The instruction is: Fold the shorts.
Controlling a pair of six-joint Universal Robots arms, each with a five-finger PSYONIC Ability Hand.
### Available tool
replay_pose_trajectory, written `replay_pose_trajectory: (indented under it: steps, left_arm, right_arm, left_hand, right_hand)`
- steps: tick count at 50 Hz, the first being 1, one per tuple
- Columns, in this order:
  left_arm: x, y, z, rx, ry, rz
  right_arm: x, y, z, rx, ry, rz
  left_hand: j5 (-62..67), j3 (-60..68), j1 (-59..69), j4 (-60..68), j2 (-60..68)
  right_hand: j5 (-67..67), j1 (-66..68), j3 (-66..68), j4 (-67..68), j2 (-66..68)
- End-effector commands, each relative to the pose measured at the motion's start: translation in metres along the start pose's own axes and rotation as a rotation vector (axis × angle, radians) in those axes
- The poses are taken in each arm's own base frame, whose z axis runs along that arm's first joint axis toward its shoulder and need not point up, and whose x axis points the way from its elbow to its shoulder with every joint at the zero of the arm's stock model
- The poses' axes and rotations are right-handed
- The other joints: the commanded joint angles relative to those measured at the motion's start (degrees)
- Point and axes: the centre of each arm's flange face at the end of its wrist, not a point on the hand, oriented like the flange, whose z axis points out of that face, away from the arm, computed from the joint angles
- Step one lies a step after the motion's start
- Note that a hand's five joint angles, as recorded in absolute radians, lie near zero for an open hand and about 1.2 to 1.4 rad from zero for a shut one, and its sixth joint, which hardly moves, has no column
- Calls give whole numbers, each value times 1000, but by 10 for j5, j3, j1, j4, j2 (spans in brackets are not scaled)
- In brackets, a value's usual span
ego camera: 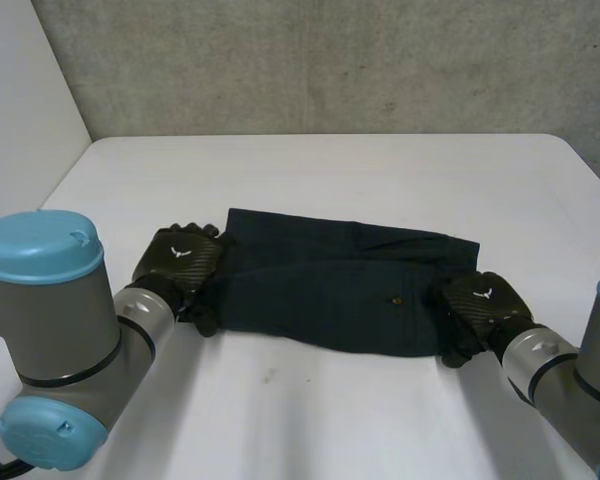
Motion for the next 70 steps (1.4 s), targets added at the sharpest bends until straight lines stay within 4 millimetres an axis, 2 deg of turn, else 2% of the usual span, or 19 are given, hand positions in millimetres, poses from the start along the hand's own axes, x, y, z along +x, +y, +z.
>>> replay_pose_trajectory:
  steps: [1,3,7,10,17,22,27,33,37,39,43,45,46,50,54,57,62,65,70]
  left_arm:
    - [-5,2,4,2,-20,-5]
    - [-7,3,5,2,-24,-6]
    - [-8,3,6,-1,-28,-8]
    - [-8,3,6,0,-27,-7]
    - [-9,2,5,1,-32,-8]
    - [-11,-2,1,9,-37,-9]
    - [-14,-9,-3,29,-46,-10]
    - [-23,-16,-6,52,-67,-21]
    - [-24,-17,-7,57,-70,-22]
    - [-24,-17,-7,57,-70,-22]
    - [-24,-16,-7,54,-69,-22]
    - [-24,-16,-7,53,-72,-22]
    - [-24,-16,-7,53,-74,-22]
    - [-25,-17,-7,60,-77,-23]
    - [-27,-20,-6,67,-82,-24]
    - [-30,-24,-5,79,-95,-27]
    - [-40,-36,-3,121,-119,-32]
    - [-44,-49,-1,161,-129,-34]
    - [-45,-69,1,229,-131,-53]
  right_arm:
    - [4,11,20,5,28,-25]
    - [4,13,22,8,31,-37]
    - [5,13,26,18,41,-67]
    - [8,10,28,43,54,-82]
    - [17,5,29,51,102,-97]
    - [40,4,18,-41,179,-160]
    - [60,-13,-2,-137,204,-380]
    - [66,-37,0,-113,221,-560]
    - [37,-72,2,19,192,-642]
    - [4,-91,2,116,138,-692]
    - [-51,-105,6,238,21,-765]
    - [-77,-106,6,288,-34,-806]
    - [-108,-105,4,353,-102,-857]
    - [-159,-89,1,454,-271,-933]
    - [-184,-67,1,503,-445,-944]
    - [-191,-63,-2,528,-510,-941]
    - [-181,-80,-7,507,-458,-836]
    - [-167,-96,-11,472,-396,-682]
    - [-108,-132,-15,422,-282,-185]
  left_hand:
    - [-24,-20,-6,-14,-12]
    - [-24,-20,-6,-14,-12]
    - [-24,-20,-6,-14,-12]
    - [-24,-20,-6,-14,-12]
    - [-24,-20,-6,-14,-12]
    - [-24,-20,-6,-14,-12]
    - [-25,-21,-7,-16,-13]
    - [-27,-23,-9,-18,-15]
    - [-27,-23,-9,-18,-15]
    - [-25,-21,-7,-16,-13]
    - [-27,-23,-9,-18,-15]
    - [-27,-24,-10,-18,-16]
    - [-27,-24,-10,-18,-16]
    - [-27,-24,-10,-18,-16]
    - [-27,-24,-10,-18,-16]
    - [-27,-24,-10,-18,-16]
    - [-27,-24,-10,-18,-16]
    - [-27,-24,-10,-18,-16]
    - [-27,-24,-10,-18,-16]
  right_hand:
    - [26,59,21,22,22]
    - [33,66,28,29,28]
    - [201,233,196,197,196]
    - [514,547,510,510,510]
    - [515,548,510,511,511]
    - [515,548,510,511,511]
    - [515,548,510,511,511]
    - [515,548,510,511,511]
    - [515,548,510,511,511]
    - [515,548,510,511,511]
    - [515,548,510,511,511]
    - [515,548,510,511,511]
    - [515,548,510,511,511]
    - [515,548,510,511,511]
    - [515,548,510,511,511]
    - [350,383,345,346,345]
    - [-121,-88,-125,-125,-125]
    - [-185,-152,-190,-189,-189]
    - [-185,-152,-190,-189,-189]
